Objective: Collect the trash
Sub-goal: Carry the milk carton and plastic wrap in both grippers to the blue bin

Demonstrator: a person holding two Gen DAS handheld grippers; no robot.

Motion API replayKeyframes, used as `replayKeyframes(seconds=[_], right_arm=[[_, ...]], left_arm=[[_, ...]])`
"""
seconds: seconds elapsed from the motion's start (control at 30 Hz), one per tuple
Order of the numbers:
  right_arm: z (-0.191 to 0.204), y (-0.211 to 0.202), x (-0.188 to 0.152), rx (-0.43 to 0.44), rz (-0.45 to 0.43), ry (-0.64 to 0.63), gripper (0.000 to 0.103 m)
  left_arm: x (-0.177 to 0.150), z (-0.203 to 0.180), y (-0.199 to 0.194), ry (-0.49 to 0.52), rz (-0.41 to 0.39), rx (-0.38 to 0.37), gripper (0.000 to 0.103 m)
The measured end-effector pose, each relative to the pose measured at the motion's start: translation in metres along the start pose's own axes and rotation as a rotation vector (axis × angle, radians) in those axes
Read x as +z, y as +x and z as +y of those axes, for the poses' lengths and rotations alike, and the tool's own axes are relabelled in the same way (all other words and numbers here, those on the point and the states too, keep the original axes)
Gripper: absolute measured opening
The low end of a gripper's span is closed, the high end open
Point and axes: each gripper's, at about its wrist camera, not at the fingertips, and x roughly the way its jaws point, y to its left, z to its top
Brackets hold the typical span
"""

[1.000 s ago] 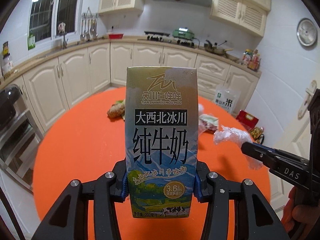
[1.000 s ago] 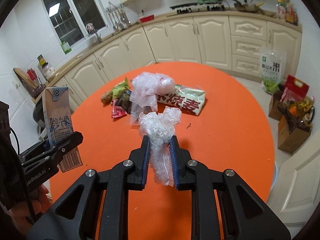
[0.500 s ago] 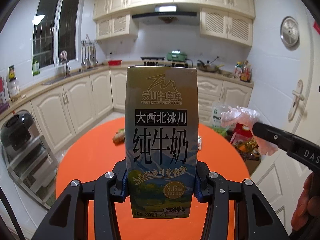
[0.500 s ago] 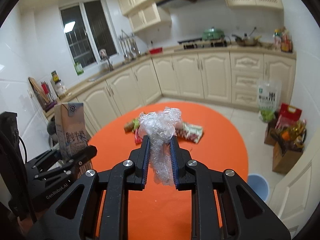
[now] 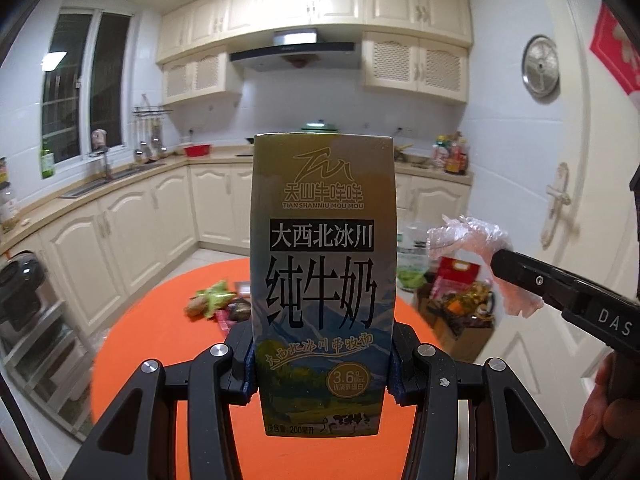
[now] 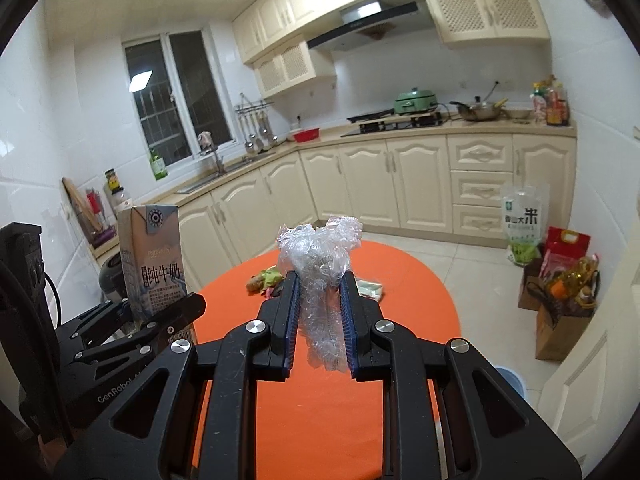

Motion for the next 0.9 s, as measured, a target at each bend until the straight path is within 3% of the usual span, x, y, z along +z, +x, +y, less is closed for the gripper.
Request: replayKeyframes(seconds=[0.37, 0.53, 0.9], right_arm=[[-0.114, -0.038, 0.002, -0.158, -0.039, 0.135, 0.018], [-0.171, -0.037, -0.003, -0.230, -0.019, 0.194, 0.018], [-0.290, 0.001, -0.043, -0.300, 0.105, 0.368, 0.018]], left_arm=[[-0.016, -0.065, 0.042, 0.033, 0.092, -0.209, 0.044], [-0.029, -0.107, 0.074, 0.050, 0.173, -0.298, 0.044], [-0.069, -0.196, 0.160, 0.116, 0.418, -0.364, 0.044]])
